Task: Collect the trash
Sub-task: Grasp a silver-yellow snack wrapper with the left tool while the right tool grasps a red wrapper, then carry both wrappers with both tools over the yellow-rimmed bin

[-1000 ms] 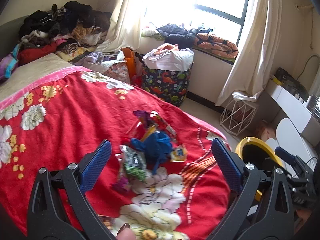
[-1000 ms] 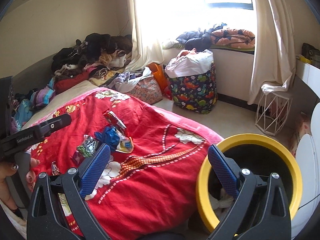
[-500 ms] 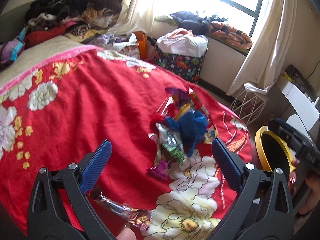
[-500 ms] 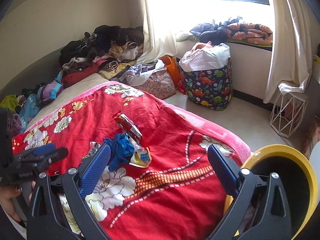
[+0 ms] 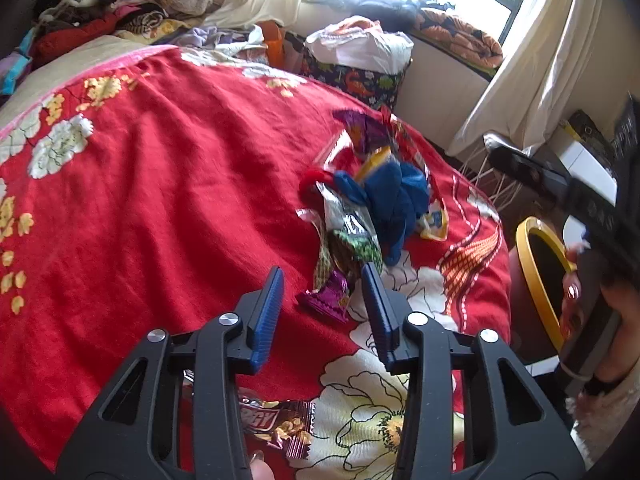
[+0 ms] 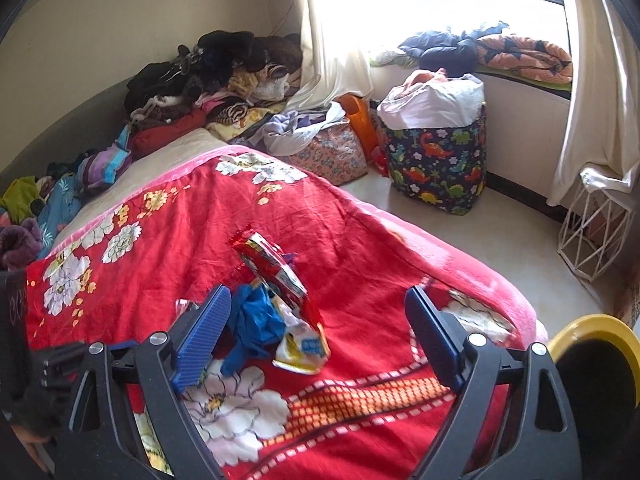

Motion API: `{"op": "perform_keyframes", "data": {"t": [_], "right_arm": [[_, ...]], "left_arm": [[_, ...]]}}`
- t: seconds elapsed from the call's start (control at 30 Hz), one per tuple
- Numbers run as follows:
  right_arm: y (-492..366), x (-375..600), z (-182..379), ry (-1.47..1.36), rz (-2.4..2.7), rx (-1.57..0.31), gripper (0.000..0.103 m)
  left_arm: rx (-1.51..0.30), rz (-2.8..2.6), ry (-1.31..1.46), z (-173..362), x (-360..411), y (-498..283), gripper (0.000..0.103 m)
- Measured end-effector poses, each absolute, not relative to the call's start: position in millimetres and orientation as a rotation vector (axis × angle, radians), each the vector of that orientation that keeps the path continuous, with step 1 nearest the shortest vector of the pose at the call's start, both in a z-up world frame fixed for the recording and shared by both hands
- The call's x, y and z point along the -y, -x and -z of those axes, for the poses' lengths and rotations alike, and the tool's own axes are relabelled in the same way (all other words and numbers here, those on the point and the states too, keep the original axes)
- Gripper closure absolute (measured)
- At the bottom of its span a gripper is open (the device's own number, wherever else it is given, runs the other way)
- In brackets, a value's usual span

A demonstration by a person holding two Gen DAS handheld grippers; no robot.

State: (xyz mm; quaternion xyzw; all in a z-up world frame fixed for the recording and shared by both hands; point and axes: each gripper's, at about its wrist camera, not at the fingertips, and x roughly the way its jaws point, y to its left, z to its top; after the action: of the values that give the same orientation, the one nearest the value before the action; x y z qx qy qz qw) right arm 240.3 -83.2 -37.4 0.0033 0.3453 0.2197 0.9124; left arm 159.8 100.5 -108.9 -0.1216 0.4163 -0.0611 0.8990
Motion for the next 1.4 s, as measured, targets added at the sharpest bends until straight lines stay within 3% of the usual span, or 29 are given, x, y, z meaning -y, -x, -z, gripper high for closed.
{"op": "perform_keyframes", "data": {"t": [0.43,0.53,0.6,0.67,1.03,1.13,1.17,1.4], "right_arm": [[-298,31,65,0.064,-0.553,-0.832,0.029],[-309,26,76,0.026,-0.582,-0.892,0.045],[-314,28,82,-0.023,-0.592,-0.930,0.066],[-313,31,84,-0.038,-0.592,-0.938,0.071],[-265,80,62,-0.116,-0.570,-0.843,0.079],[-253,99,56,-0.163,-0.551,-0.828,0.083],[-250,105,55,-0.175,-0.548,-0.824,0.091],[-226,132,46,-0.216,-0.525,-0.793,0.091]], "left_arm": [[-0.915,0.140,0.277,124,-95,-167,0.077],[-0.918,0.141,0.282,126,-93,-168,0.078],[-0.923,0.144,0.284,127,-92,-168,0.080],[-0.925,0.150,0.283,128,-92,-168,0.081],[-0.939,0.221,0.315,127,-83,-163,0.087],[-0.934,0.239,0.320,123,-78,-159,0.088],[-0.929,0.240,0.314,121,-76,-157,0.088],[-0.890,0.253,0.301,102,-70,-147,0.088]]}}
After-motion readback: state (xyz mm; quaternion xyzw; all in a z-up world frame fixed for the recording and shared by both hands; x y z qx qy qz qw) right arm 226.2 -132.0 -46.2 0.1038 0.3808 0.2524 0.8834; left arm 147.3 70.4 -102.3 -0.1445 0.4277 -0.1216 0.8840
